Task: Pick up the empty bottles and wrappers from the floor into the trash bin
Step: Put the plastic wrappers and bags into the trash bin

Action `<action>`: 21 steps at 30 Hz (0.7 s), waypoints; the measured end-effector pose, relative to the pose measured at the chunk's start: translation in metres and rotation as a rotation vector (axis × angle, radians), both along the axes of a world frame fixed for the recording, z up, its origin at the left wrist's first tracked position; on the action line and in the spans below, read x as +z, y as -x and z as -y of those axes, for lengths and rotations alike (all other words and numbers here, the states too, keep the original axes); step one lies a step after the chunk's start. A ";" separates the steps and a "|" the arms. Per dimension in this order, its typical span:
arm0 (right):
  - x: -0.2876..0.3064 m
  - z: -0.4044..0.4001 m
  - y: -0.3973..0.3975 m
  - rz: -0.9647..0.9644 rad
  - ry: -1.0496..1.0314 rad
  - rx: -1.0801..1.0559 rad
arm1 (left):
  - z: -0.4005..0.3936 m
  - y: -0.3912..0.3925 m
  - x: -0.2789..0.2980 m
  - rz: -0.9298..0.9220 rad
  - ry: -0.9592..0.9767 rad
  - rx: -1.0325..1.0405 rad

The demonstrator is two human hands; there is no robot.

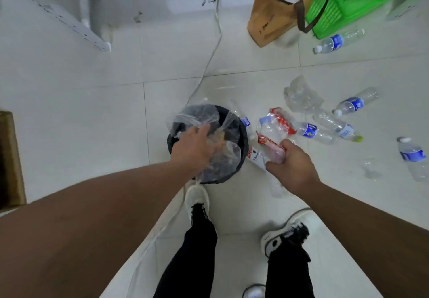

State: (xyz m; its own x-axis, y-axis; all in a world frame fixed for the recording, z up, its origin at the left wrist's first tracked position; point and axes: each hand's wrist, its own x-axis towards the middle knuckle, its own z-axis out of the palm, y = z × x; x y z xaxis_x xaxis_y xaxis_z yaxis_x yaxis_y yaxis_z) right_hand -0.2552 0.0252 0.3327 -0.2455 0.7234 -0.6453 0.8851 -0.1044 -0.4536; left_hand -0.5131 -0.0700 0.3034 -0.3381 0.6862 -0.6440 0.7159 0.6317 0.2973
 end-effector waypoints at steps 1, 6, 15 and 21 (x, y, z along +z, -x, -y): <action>0.002 0.004 0.002 0.007 0.014 -0.005 | 0.001 0.003 0.001 0.005 0.002 -0.009; 0.014 0.025 0.005 -0.030 0.071 -0.043 | 0.020 0.006 0.011 0.014 -0.053 -0.048; 0.040 0.033 0.019 -0.036 0.096 -0.010 | 0.052 -0.003 0.042 0.009 -0.048 0.088; 0.046 0.039 0.051 -0.011 0.180 0.038 | 0.081 -0.005 0.053 0.033 -0.093 0.225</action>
State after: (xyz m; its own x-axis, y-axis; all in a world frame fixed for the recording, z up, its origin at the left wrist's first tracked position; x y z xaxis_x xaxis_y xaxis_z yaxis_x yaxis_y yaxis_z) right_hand -0.3060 -0.0138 0.3787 -0.2780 0.5866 -0.7607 0.8851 -0.1513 -0.4401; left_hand -0.5081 -0.1514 0.3565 -0.4693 0.6529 -0.5946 0.5491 0.7431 0.3826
